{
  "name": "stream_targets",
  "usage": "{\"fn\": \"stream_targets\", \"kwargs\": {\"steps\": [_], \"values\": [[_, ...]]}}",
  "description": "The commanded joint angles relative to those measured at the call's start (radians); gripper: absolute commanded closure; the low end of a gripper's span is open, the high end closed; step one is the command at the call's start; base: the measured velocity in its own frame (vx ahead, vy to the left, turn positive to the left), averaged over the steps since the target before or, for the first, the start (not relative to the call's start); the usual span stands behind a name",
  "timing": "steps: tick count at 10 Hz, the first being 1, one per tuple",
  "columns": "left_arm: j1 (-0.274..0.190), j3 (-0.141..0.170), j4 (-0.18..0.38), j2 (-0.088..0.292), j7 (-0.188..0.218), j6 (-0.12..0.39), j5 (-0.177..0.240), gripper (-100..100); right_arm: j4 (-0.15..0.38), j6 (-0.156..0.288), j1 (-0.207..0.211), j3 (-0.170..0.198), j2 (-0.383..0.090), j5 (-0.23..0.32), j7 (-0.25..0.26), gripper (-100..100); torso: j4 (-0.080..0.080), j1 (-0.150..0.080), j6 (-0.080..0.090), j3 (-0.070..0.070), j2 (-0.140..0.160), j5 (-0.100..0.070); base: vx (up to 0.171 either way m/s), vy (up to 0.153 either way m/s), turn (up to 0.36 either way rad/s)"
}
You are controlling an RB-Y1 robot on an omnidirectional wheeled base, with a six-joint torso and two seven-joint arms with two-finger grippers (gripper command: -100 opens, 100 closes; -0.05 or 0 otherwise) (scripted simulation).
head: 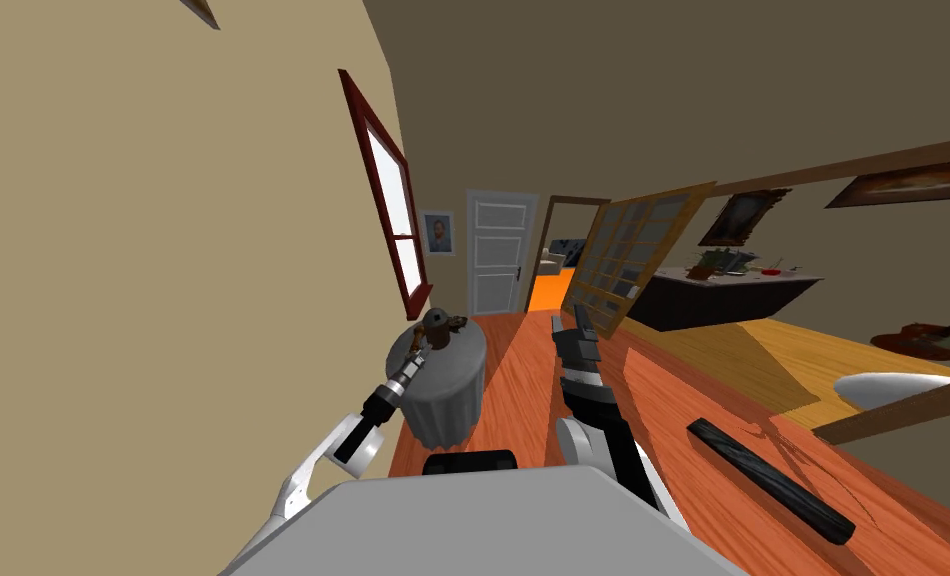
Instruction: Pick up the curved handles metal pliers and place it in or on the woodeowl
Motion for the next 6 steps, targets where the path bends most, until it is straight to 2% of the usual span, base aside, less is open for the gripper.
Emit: {"fn": "stream_targets", "kwargs": {"steps": [1, 2, 3, 4, 5, 6], "values": [[-0.001, -0.001, 0.032, 0.018, -0.005, 0.01, -0.006, -100, 0.0, 0.0, 0.0, 0.0, 0.0, 0.0, 0.0, 0, 0.0, 0.0, 0.0, 0.0, 0.0, 0.0, -0.01, -0.018, -0.049], [-0.015, -0.005, 0.074, 0.039, -0.014, 0.028, -0.018, -100, 0.0, 0.0, 0.0, 0.0, 0.0, 0.0, 0.0, 0, 0.0, 0.0, 0.0, 0.0, 0.0, 0.0, -0.005, -0.024, -0.078], [-0.015, -0.005, 0.078, 0.039, -0.014, 0.028, -0.018, -100, 0.0, 0.0, 0.0, 0.0, 0.0, 0.0, 0.0, 0, 0.0, 0.0, 0.0, 0.0, 0.0, 0.0, -0.007, -0.02, -0.045], [-0.028, -0.008, 0.11, 0.06, -0.023, 0.047, -0.029, -100, 0.0, 0.0, 0.0, 0.0, 0.0, 0.0, 0.0, 0, 0.0, 0.0, 0.0, 0.0, 0.0, 0.0, -0.008, -0.026, -0.095], [-0.028, -0.008, 0.124, 0.06, -0.023, 0.047, -0.029, -100, 0.0, 0.0, 0.0, 0.0, 0.0, 0.0, 0.0, 0, 0.0, -0.001, 0.0, 0.0, 0.0, 0.0, -0.004, -0.024, -0.056], [-0.041, -0.009, 0.166, 0.081, -0.032, 0.065, -0.041, -100, 0.0, 0.0, 0.0, 0.0, 0.0, 0.0, 0.0, 0, 0.0, 0.0, 0.0, 0.0, -0.001, 0.0, 0.0, -0.041, -0.119]]}}
